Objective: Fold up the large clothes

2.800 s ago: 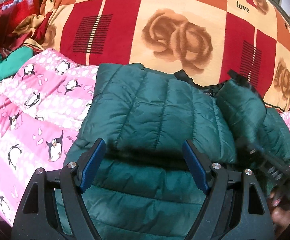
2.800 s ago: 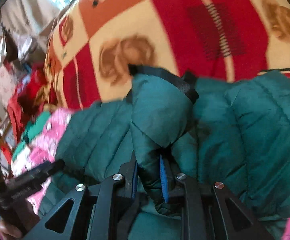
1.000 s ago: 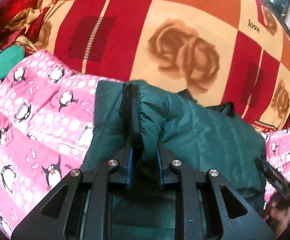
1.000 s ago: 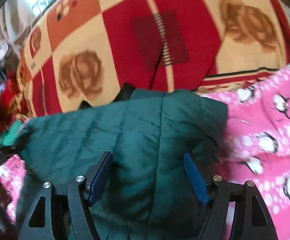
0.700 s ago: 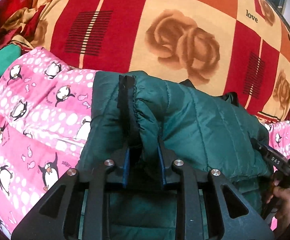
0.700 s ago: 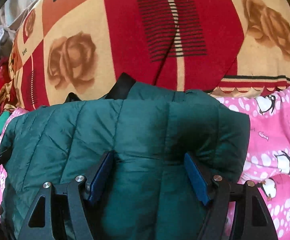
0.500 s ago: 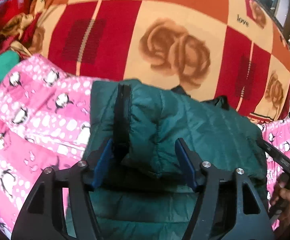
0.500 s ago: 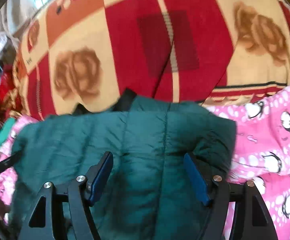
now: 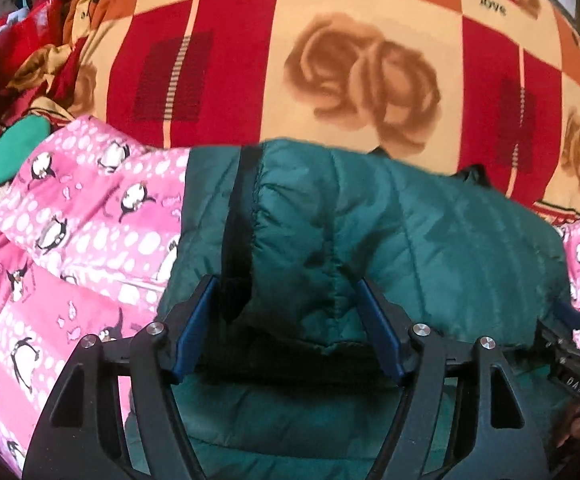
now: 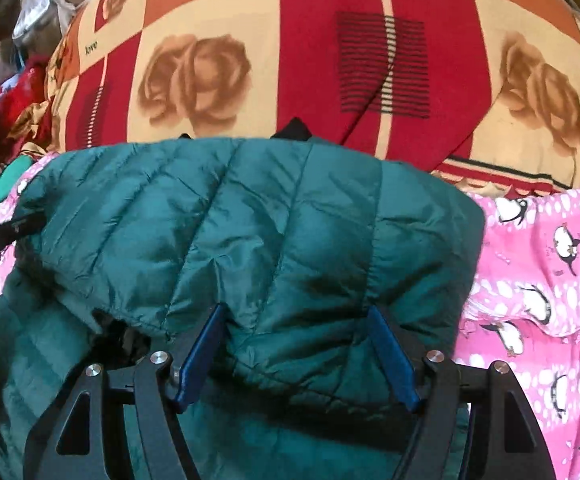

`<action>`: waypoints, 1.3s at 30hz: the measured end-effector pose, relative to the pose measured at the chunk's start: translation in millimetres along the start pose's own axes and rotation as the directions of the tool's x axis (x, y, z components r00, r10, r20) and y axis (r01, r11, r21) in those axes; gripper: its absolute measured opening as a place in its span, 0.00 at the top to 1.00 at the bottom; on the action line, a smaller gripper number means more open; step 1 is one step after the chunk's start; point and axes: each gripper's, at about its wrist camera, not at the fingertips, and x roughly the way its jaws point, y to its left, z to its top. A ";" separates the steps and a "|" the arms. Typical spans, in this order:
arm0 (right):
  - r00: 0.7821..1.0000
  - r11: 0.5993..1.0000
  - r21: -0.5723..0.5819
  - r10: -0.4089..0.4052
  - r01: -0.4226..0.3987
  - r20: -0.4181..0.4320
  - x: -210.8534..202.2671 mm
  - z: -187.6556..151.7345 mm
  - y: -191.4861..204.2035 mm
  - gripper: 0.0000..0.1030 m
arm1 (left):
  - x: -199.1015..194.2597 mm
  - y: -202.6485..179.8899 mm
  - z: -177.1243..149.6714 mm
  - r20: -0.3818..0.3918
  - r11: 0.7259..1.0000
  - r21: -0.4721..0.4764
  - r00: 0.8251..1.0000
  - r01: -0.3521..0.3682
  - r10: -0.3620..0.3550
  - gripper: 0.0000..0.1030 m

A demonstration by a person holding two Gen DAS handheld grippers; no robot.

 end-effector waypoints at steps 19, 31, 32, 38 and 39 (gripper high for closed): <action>0.996 0.993 0.101 0.055 -0.062 0.068 -13.9 43.1 -14.0 0.30 | 8.5 -3.6 15.8 0.010 0.999 0.014 1.000 -0.030 0.030 0.31; 0.999 0.985 0.170 0.040 -0.041 0.014 40.9 48.0 -41.1 0.29 | 31.2 -14.9 15.0 -0.006 0.998 0.053 0.999 -0.036 0.036 0.24; 0.999 0.985 0.167 0.035 -0.037 0.014 36.8 48.7 -40.7 0.30 | 31.3 -14.4 14.9 -0.005 0.998 0.051 0.999 -0.034 0.034 0.24; 0.996 0.987 0.157 0.033 -0.046 0.083 -14.0 34.2 -36.9 0.30 | 31.8 -13.5 11.5 0.013 0.999 0.047 1.000 -0.025 0.025 0.23; 0.996 0.988 0.149 0.036 -0.049 0.087 -19.8 28.7 -35.6 0.30 | 32.2 -14.2 10.6 0.017 0.999 0.046 0.999 -0.028 0.027 0.23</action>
